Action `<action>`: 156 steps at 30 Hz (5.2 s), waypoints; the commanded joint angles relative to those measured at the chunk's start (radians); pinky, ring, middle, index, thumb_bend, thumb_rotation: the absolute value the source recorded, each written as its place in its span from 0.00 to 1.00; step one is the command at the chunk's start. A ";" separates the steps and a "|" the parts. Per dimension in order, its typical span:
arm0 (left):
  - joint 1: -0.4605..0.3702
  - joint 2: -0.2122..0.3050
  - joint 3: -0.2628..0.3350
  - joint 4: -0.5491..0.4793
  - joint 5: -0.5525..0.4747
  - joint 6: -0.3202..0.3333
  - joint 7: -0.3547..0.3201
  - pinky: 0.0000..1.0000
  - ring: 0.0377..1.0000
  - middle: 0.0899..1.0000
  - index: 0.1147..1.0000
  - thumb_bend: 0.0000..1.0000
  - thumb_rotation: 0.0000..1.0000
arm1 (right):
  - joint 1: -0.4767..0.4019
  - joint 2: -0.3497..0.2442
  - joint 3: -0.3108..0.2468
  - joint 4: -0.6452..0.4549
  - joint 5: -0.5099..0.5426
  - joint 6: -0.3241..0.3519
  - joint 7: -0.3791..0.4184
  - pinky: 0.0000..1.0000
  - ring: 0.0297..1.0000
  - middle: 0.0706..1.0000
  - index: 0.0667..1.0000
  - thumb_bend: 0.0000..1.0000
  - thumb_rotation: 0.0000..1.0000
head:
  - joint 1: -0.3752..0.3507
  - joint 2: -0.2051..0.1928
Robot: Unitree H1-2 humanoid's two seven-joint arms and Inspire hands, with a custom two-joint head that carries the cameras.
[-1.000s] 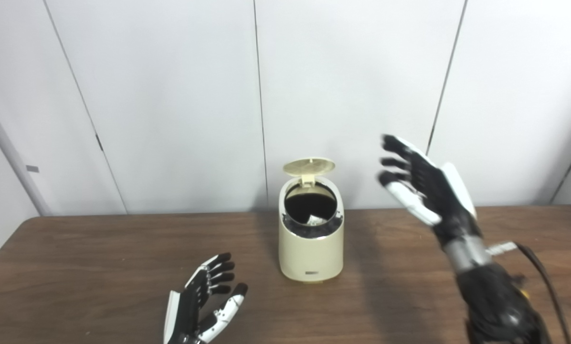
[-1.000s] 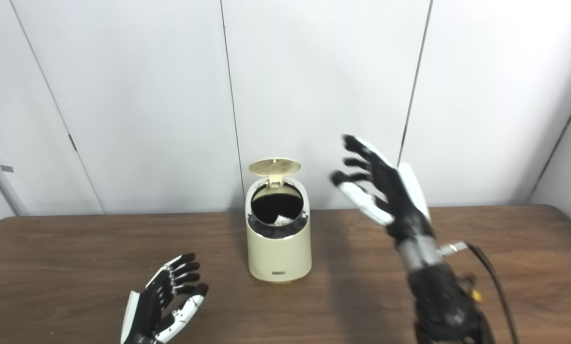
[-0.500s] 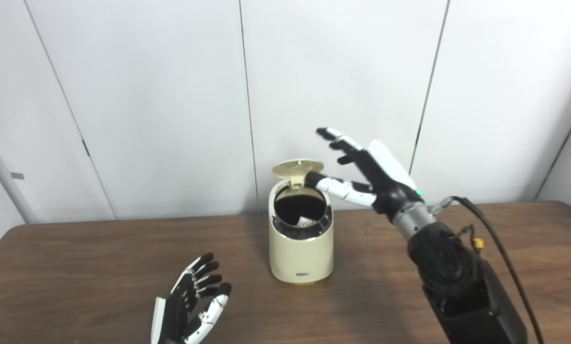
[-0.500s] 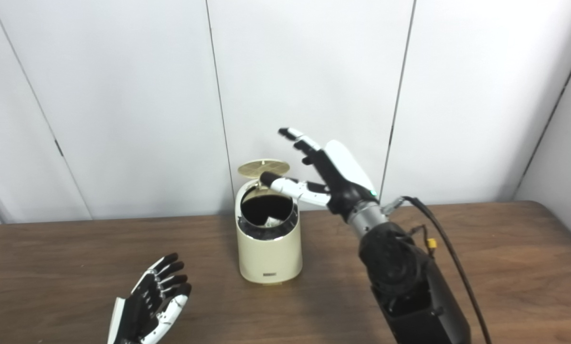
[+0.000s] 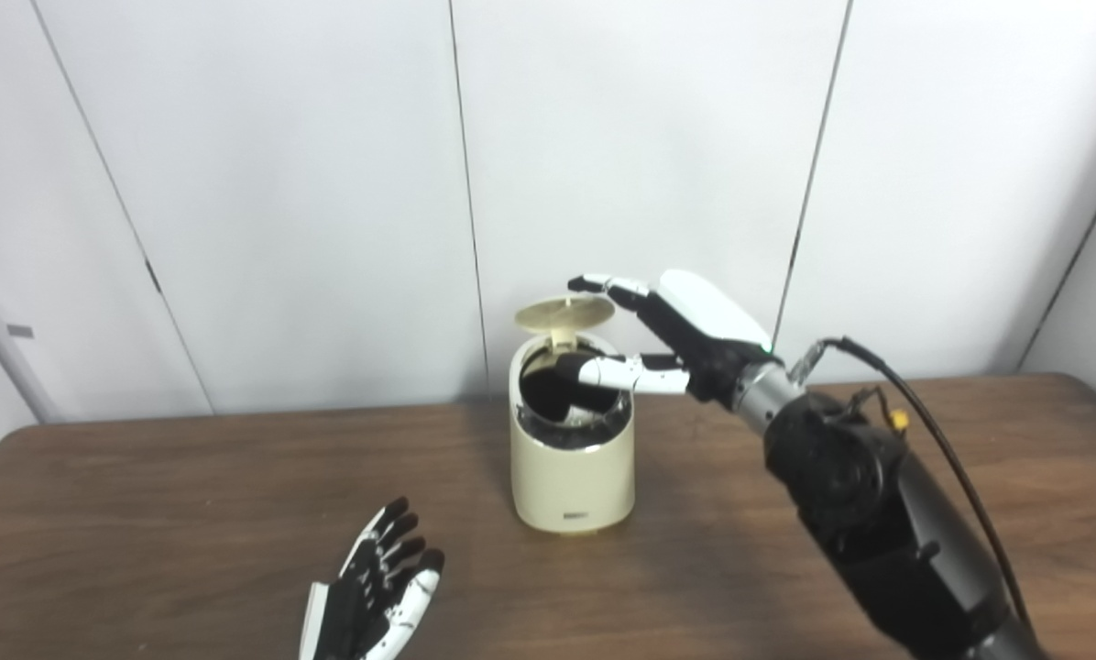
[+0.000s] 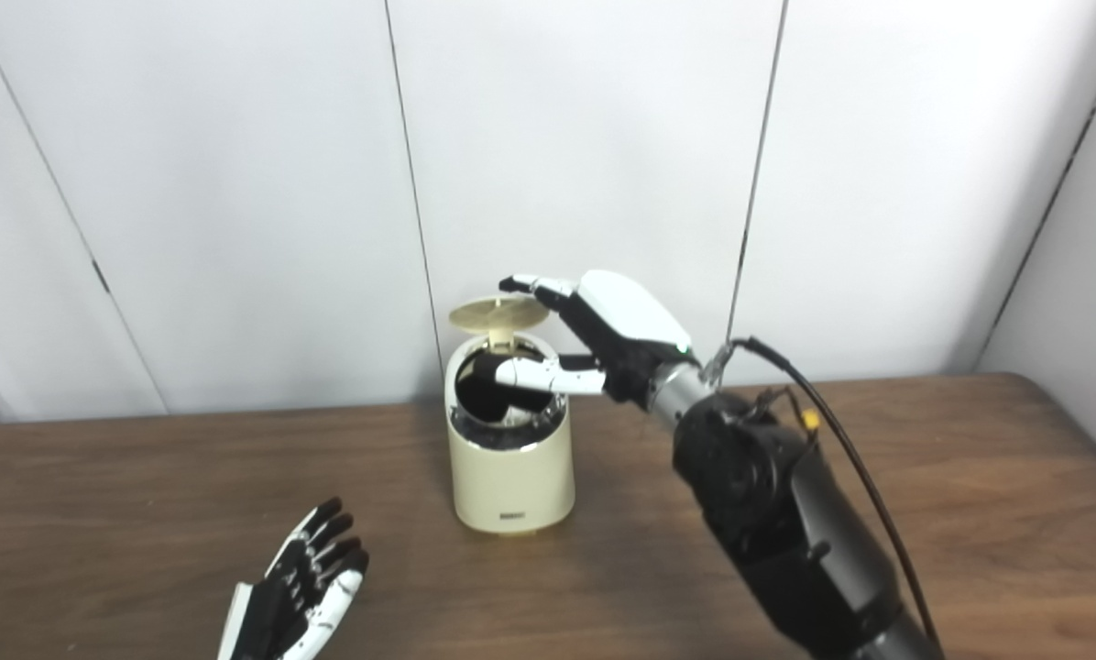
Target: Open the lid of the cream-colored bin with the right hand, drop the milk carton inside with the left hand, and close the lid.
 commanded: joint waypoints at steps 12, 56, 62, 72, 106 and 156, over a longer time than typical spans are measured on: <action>0.024 -0.006 -0.014 0.011 0.021 0.080 -0.009 0.74 0.82 0.87 0.91 0.48 0.44 | -0.064 -0.020 -0.018 -0.094 -0.040 0.007 0.103 0.83 0.94 0.87 0.85 0.57 0.81 | 0.006 0.016; 0.020 -0.016 -0.033 -0.017 0.065 0.118 -0.003 0.72 0.82 0.88 0.89 0.56 0.50 | 0.047 -0.048 0.017 -0.129 -0.043 0.047 0.321 0.88 1.00 0.86 0.86 0.56 0.72 | 0.035 0.046; 0.025 -0.015 -0.034 -0.027 0.058 0.118 -0.007 0.72 0.83 0.88 0.89 0.55 0.50 | 0.058 -0.041 0.022 -0.136 -0.040 0.049 0.320 0.94 0.99 0.83 0.86 0.57 0.73 | 0.036 0.055; 0.028 -0.017 -0.038 -0.031 0.059 0.107 -0.004 0.69 0.79 0.85 0.91 0.56 0.49 | 0.058 -0.038 0.039 -0.150 -0.049 0.070 0.341 1.00 0.98 0.80 0.90 0.59 0.70 | 0.042 0.070; 0.034 -0.032 -0.038 -0.058 0.051 0.129 -0.002 0.69 0.79 0.85 0.92 0.56 0.49 | 0.088 -0.034 0.000 -0.288 -0.161 0.002 0.325 1.00 1.00 0.85 0.91 0.57 0.72 | 0.054 0.095; 0.088 0.129 0.142 -0.346 -0.196 0.255 -0.131 0.80 0.84 0.88 0.93 0.40 0.41 | 0.667 0.257 -0.421 -0.173 0.380 -0.167 -0.209 0.76 0.86 0.89 0.89 0.50 0.84 | 0.075 0.116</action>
